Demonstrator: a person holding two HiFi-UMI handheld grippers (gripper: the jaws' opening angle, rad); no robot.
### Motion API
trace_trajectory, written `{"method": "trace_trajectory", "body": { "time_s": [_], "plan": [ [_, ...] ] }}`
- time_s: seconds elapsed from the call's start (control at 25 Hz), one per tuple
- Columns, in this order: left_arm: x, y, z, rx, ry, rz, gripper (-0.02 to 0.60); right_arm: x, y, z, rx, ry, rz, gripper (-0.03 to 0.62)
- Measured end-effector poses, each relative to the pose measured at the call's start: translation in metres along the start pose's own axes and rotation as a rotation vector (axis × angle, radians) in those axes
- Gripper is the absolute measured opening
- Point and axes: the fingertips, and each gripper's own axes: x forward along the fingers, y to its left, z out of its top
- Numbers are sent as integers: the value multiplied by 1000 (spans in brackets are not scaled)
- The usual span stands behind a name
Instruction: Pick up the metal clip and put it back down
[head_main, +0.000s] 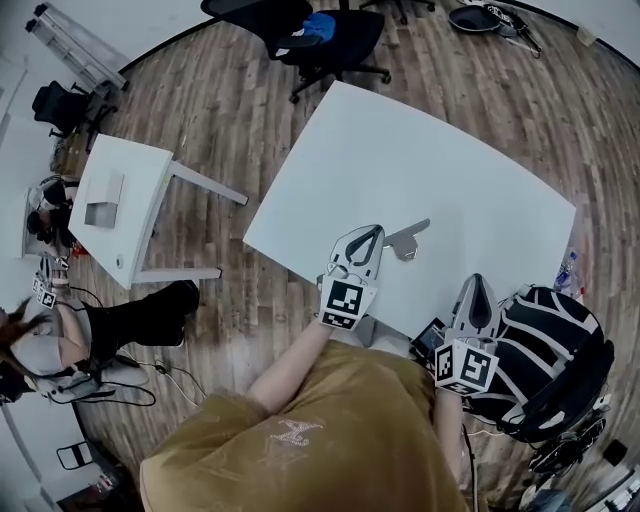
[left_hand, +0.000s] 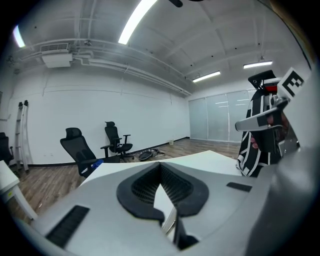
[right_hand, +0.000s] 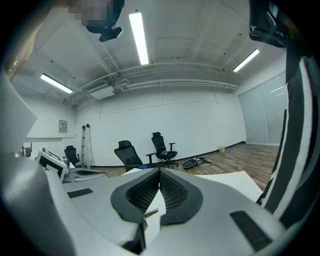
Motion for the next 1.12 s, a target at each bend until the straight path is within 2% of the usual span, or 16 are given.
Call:
{"method": "trace_trajectory", "body": {
  "time_s": [0.52, 0.96, 1.12],
  "plan": [
    [28, -9, -30, 10, 79, -87, 6, 23, -8, -35, 22, 84, -40, 8],
    [44, -12, -58, 34, 134, -107, 6, 45, -8, -61, 29, 137, -5, 8],
    [47, -14, -77, 39, 178, -117, 6, 53, 0, -68, 25, 157, 12, 8]
  ]
}}
